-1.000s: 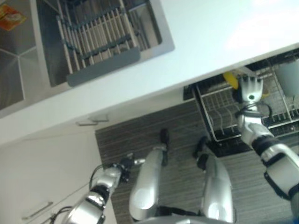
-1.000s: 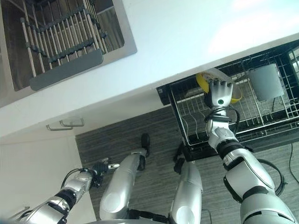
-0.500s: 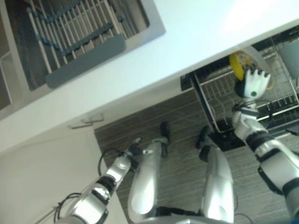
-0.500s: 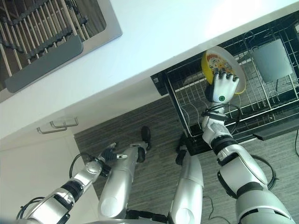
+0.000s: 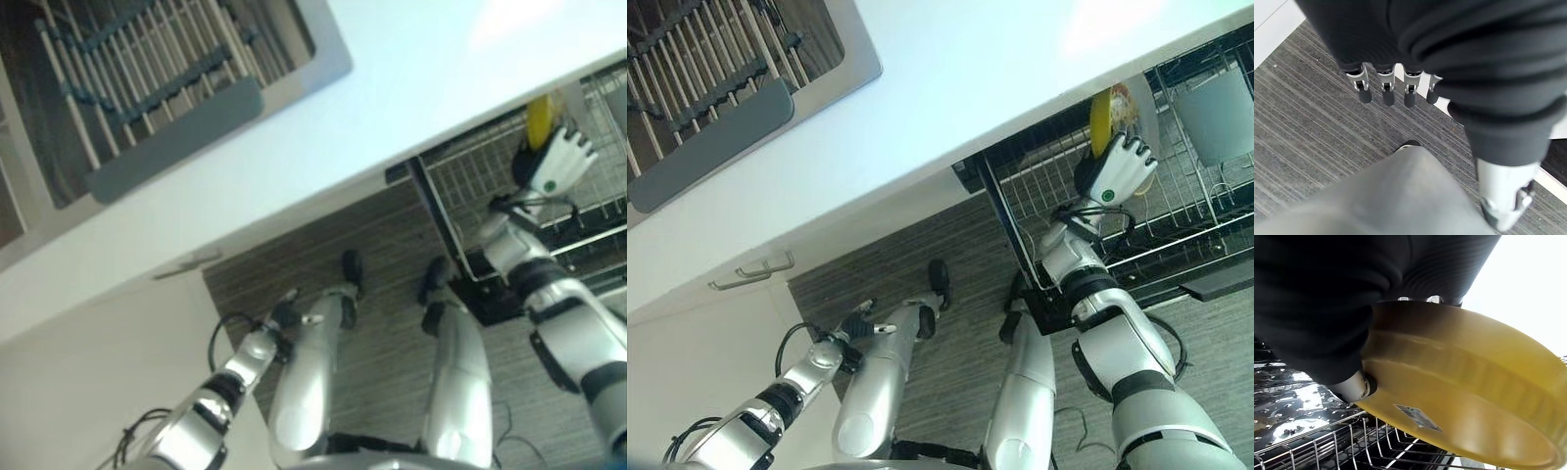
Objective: Place the dishes in the dishwasher.
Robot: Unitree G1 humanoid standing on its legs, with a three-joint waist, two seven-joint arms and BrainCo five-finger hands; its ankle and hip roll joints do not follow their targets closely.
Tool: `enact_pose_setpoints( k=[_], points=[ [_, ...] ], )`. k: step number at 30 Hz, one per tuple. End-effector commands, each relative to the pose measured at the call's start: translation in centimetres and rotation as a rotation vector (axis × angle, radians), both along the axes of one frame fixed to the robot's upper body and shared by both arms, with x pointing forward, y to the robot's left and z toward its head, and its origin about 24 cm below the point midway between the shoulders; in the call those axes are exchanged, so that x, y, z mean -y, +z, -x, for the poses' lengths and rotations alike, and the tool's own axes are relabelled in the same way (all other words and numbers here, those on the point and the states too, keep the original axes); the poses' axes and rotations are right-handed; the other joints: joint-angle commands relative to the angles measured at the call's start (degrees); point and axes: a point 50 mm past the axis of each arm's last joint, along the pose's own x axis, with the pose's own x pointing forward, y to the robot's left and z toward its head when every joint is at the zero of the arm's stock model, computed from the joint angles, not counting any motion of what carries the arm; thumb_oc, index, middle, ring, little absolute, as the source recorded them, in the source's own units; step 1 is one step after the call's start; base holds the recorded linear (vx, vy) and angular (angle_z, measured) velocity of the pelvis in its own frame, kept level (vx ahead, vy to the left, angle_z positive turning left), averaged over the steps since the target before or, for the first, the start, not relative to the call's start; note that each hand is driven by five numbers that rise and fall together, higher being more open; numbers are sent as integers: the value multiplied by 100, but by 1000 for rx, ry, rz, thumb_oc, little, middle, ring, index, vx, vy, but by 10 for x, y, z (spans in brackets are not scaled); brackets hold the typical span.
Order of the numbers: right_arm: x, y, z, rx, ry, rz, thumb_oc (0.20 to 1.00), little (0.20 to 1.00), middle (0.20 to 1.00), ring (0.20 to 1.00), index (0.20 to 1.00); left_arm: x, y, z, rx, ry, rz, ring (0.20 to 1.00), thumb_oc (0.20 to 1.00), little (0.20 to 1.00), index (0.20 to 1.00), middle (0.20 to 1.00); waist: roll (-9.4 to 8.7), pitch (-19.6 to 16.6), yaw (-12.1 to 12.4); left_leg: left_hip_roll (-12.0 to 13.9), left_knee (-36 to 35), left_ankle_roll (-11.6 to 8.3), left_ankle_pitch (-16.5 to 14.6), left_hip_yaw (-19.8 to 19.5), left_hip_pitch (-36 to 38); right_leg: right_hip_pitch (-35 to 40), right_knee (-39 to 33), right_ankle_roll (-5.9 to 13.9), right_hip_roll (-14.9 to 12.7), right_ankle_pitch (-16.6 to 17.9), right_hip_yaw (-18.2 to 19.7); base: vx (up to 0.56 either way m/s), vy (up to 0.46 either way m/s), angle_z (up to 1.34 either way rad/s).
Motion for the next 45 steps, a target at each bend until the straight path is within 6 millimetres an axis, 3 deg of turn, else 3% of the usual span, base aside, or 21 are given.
enact_pose_setpoints(
  k=[1,3,4,5,6,9,14,24,27,29,32,38,41,45],
  points=[
    [35,-28,7,-198,-94,-126,200,200,200,200,200,28,-24,35,-96,-70,70,1000,1000,1000,1000,1000,472,-148,64,-258,-430,-90,-109,-416,-18,22,908,95,249,-919,-46,0,0,0],
    [33,-25,3,-247,-83,-97,200,200,200,200,200,29,-23,34,-82,-79,63,1000,1000,1000,1000,1000,479,-148,102,-263,-393,-79,-93,-420,-158,-107,944,93,239,-900,-48,0,0,0],
    [32,-21,1,-274,-67,-73,282,282,282,282,282,30,-22,34,-80,-79,70,1000,1000,1000,1000,1000,482,-148,113,-279,-362,-81,-91,-437,-244,-179,965,99,240,-899,-41,0,0,0],
    [31,-20,0,-290,-71,-48,573,573,573,573,573,30,-21,34,-78,-79,72,1000,1000,1000,1000,1000,486,-148,122,-285,-349,-79,-86,-442,-284,-212,971,101,238,-890,-40,0,0,0],
    [29,-20,-2,-328,-59,-49,1000,1000,1000,1000,1000,30,-21,34,-74,-77,78,1000,1000,1000,1000,1000,487,-148,129,-289,-331,-77,-87,-442,-337,-258,979,104,237,-887,-40,0,0,0],
    [28,-28,-4,-457,-53,-32,1000,1000,1000,1000,1000,29,-19,34,-62,-76,81,1000,1000,1000,1000,1000,485,-148,136,-276,-321,-79,-76,-409,-426,-336,983,110,232,-871,-32,0,0,0],
    [24,-36,-3,-524,-39,19,1000,1000,1000,1000,1000,24,-17,33,-45,-66,77,1000,1000,1000,1000,1000,435,-148,133,-267,-305,-65,-69,-403,-547,-422,972,125,254,-849,-39,-11,-7,-3],
    [26,-52,1,-519,-71,-39,1000,1000,1000,1000,1000,24,-16,29,-42,-58,63,1000,1000,1000,1000,1000,434,-148,128,-268,-407,-67,-18,-426,-478,-360,929,127,314,-841,-68,-21,-31,0],
    [23,-60,4,-402,-24,-227,1000,1000,1000,1000,1000,27,-17,29,-56,-51,71,1000,1000,1000,1000,1000,464,-148,110,-258,-426,-68,-19,-412,-416,-329,922,110,322,-842,-50,0,0,0],
    [19,-63,5,-240,62,-464,1000,1000,1000,1000,1000,29,-19,31,-74,-38,82,1000,1000,1000,1000,1000,482,-148,90,-244,-446,-66,-33,-390,-329,-273,907,88,329,-847,-27,1,17,0],
    [3,-49,2,-27,245,-578,1000,1000,1000,1000,1000,31,-22,35,-100,-13,76,1000,1000,1000,1000,1000,440,-148,13,-231,-456,-84,-89,-331,-137,-100,861,70,370,-895,4,13,43,-2],
    [-18,-43,15,69,381,-550,1000,1000,1000,1000,1000,21,-32,46,-155,89,70,1000,1000,1000,1000,1000,233,-148,-258,-125,-513,-73,-198,-155,320,259,738,43,501,-921,122,19,36,-11],
    [-30,-49,30,101,428,-522,1000,1000,1000,1000,1000,6,-41,57,-187,157,27,1000,1000,1000,1000,1000,50,-148,-399,-30,-574,-51,-294,-89,807,707,569,35,565,-932,172,12,-43,-18],
    [-37,-52,36,96,453,-503,1000,1000,1000,1000,1000,-5,-49,69,-227,194,5,1000,1000,1000,1000,1000,-63,-148,-462,20,-645,-62,-364,-60,1322,1212,398,31,585,-959,176,28,-52,-18]
  ],
)
